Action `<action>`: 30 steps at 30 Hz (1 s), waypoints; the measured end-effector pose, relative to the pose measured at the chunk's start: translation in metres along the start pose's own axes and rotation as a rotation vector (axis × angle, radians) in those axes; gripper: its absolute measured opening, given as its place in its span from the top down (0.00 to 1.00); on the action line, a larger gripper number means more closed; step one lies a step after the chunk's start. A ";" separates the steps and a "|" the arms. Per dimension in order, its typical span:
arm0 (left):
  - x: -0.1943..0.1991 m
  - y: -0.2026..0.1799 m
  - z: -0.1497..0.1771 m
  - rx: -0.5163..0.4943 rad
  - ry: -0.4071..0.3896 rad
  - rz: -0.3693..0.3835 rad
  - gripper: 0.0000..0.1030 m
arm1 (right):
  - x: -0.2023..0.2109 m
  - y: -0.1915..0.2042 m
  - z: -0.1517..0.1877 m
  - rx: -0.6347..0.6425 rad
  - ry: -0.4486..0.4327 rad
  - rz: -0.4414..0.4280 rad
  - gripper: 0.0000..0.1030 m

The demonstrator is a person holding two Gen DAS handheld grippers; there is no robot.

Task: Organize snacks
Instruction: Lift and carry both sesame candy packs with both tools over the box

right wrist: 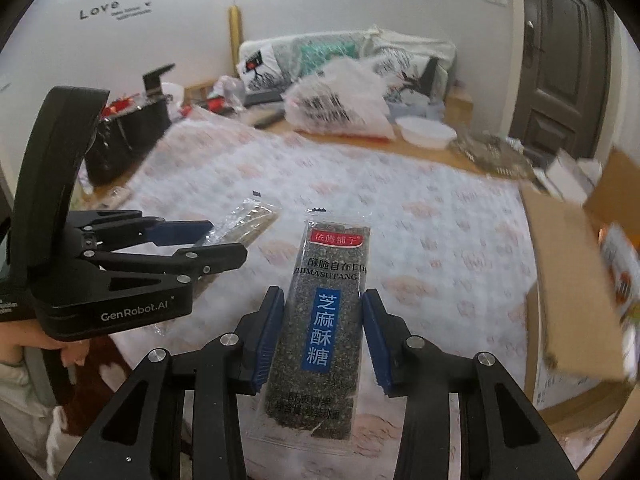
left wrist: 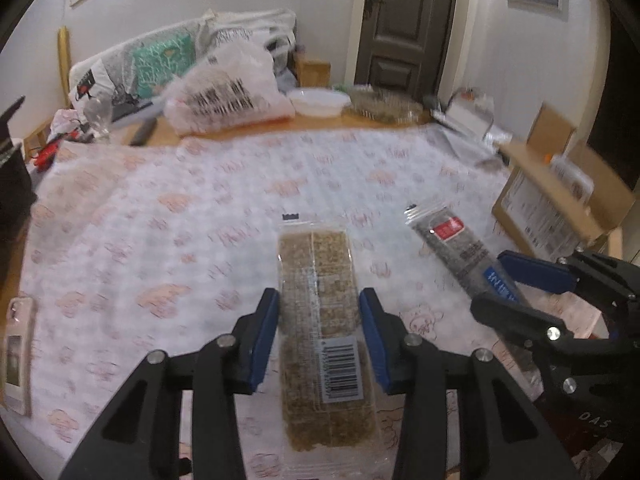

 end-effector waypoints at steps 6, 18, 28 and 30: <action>0.041 -0.011 -0.032 -0.041 -0.094 0.015 0.63 | 0.034 0.002 -0.037 -0.012 -0.092 0.006 0.66; 0.054 -0.130 -0.102 -0.202 -0.192 0.133 0.63 | 0.096 -0.089 -0.055 -0.133 -0.225 0.104 0.66; -0.031 -0.252 -0.132 -0.286 -0.098 0.267 0.63 | 0.087 -0.217 -0.004 -0.246 -0.134 0.292 0.66; -0.053 -0.271 -0.136 -0.296 -0.060 0.281 0.63 | 0.079 -0.237 0.005 -0.265 -0.107 0.285 0.66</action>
Point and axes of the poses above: each gripper's, at about its wrist camera, not at the fingertips, and x roughly against the way its jaws point, y to its left, z to its underside, the point moved 2 cm from there along -x, roughly the way its jaws point, and after that the axes turned 14 degrees about z, right-handed, at the moved point
